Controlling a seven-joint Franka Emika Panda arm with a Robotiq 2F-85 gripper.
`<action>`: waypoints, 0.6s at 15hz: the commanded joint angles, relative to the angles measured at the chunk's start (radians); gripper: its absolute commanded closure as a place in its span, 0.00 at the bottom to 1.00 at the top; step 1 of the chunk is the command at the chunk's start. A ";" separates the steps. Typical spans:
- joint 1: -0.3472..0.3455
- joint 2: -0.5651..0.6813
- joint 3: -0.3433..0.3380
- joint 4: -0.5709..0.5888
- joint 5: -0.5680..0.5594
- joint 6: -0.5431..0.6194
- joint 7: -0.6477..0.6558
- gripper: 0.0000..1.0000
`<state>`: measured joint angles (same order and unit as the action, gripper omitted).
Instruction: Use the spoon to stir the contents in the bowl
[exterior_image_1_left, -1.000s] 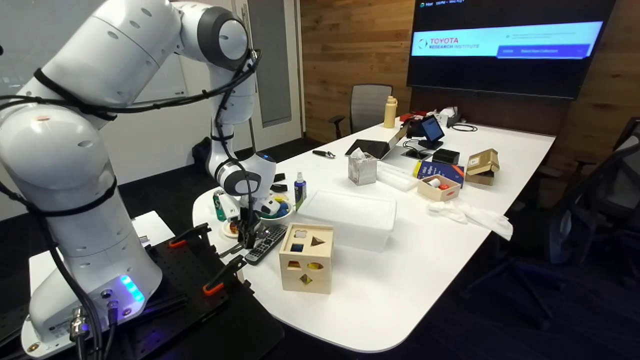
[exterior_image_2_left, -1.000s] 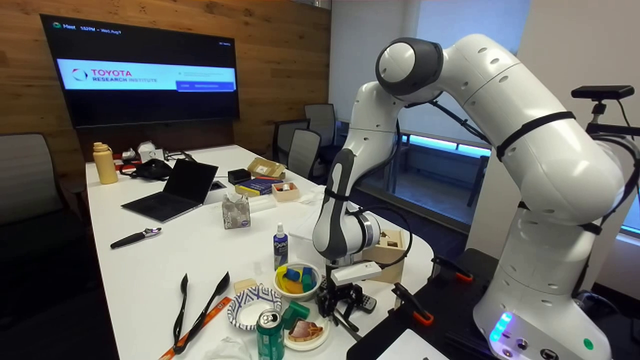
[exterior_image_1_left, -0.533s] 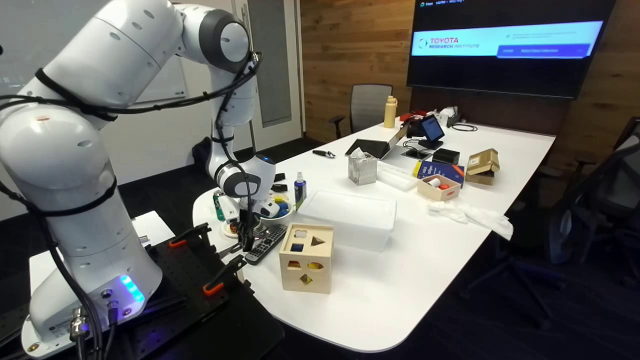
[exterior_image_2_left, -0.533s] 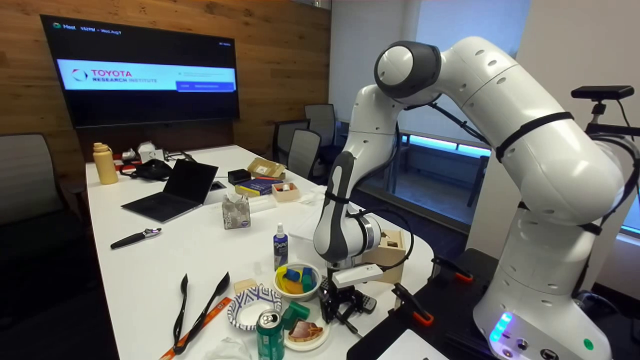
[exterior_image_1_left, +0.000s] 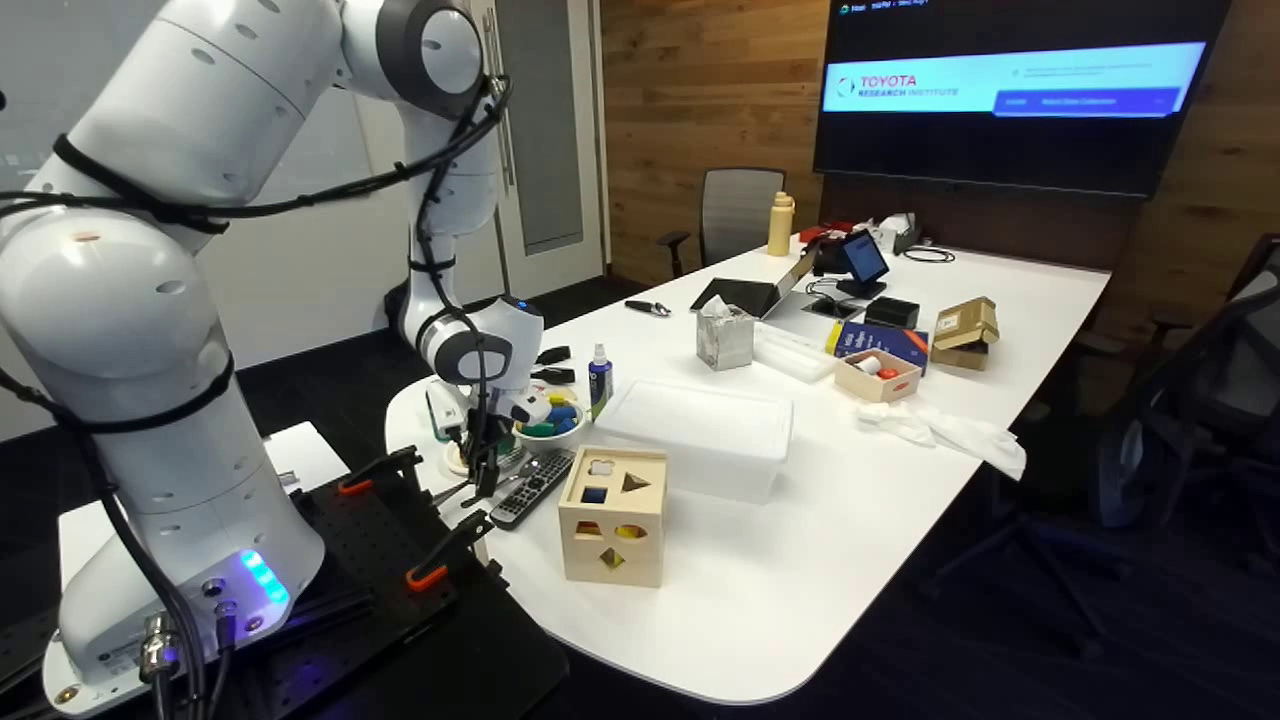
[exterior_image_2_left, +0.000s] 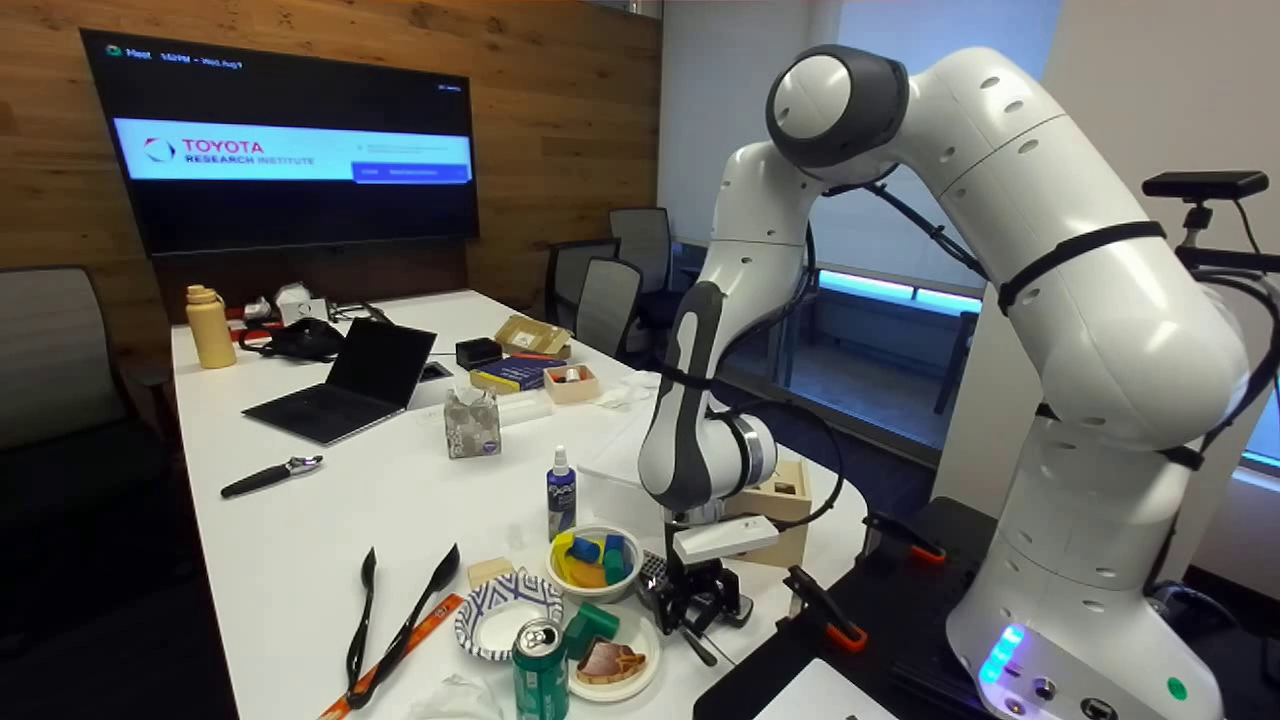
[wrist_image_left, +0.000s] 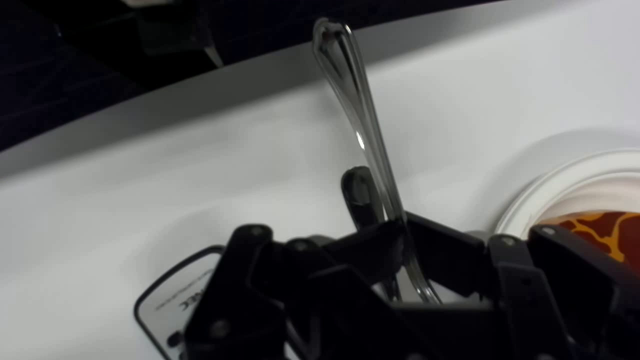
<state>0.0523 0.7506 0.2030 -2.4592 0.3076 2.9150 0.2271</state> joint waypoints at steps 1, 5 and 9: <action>0.001 -0.183 0.013 -0.119 0.010 -0.040 0.021 1.00; 0.030 -0.304 -0.035 -0.110 -0.028 -0.194 0.027 1.00; 0.080 -0.346 -0.128 0.036 -0.156 -0.513 0.065 1.00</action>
<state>0.0886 0.4466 0.1305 -2.5048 0.2325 2.5973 0.2402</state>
